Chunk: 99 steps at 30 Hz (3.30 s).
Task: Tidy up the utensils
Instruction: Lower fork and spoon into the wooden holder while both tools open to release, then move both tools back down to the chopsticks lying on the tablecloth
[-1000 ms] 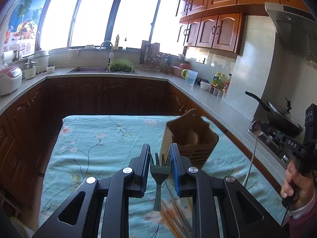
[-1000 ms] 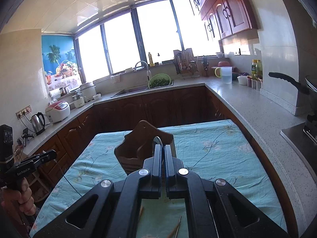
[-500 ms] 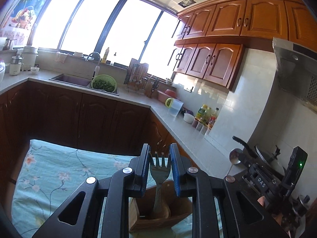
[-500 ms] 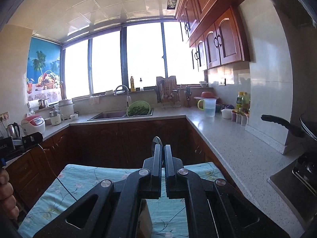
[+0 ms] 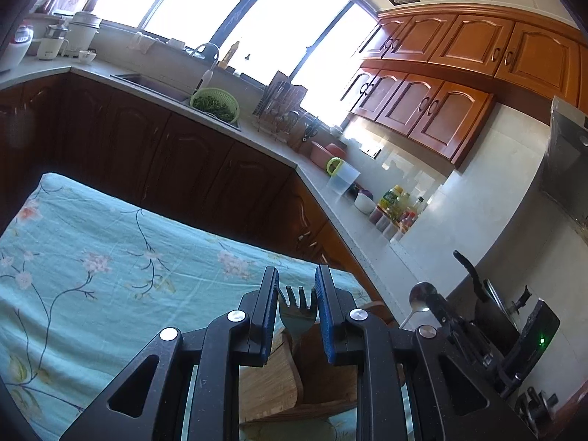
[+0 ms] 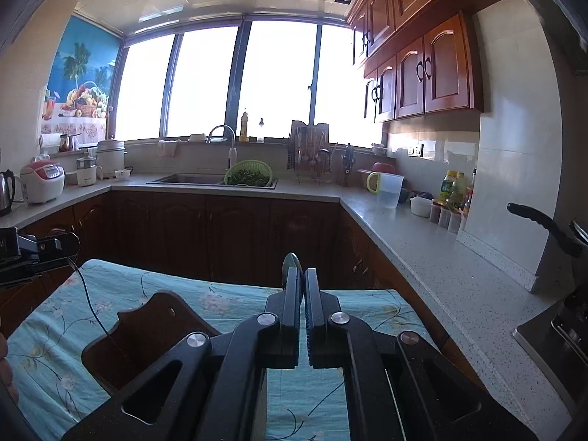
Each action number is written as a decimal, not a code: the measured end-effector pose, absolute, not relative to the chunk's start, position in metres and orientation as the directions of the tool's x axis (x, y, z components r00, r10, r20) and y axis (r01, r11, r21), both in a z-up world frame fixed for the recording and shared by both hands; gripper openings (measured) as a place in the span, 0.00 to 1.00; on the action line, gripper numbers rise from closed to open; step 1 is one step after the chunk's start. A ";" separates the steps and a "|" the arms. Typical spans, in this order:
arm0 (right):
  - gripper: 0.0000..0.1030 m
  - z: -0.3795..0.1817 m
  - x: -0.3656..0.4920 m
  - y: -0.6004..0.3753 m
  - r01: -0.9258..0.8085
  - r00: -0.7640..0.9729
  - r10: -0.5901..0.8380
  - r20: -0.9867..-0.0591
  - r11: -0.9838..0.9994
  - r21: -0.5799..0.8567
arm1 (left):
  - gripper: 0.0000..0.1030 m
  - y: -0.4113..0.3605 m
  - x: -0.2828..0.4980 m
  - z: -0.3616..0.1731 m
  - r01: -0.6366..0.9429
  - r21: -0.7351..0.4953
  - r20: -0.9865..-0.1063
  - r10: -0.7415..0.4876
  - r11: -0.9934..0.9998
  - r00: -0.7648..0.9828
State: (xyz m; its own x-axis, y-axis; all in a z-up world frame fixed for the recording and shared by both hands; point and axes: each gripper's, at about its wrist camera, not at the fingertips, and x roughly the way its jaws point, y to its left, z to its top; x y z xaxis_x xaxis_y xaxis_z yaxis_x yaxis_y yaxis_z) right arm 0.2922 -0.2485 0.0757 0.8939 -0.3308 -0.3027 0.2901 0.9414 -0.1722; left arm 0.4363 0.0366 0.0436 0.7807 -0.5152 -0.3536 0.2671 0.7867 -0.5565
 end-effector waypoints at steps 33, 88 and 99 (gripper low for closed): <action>0.22 0.070 0.285 -0.262 0.244 0.880 -0.254 -0.401 0.967 -0.075 | 0.41 0.003 0.410 0.088 0.267 -0.445 -0.478 -0.479 0.855 0.736; 0.89 -0.016 0.065 -0.237 0.273 0.788 -0.075 -0.611 0.932 0.237 | 0.79 0.054 0.149 0.024 0.102 -0.304 -0.653 -0.285 0.947 0.702; 0.41 -0.039 0.101 -0.233 0.229 0.704 0.030 -0.709 0.936 0.267 | 0.71 0.025 0.196 0.027 0.144 -0.253 -0.709 -0.284 0.957 0.646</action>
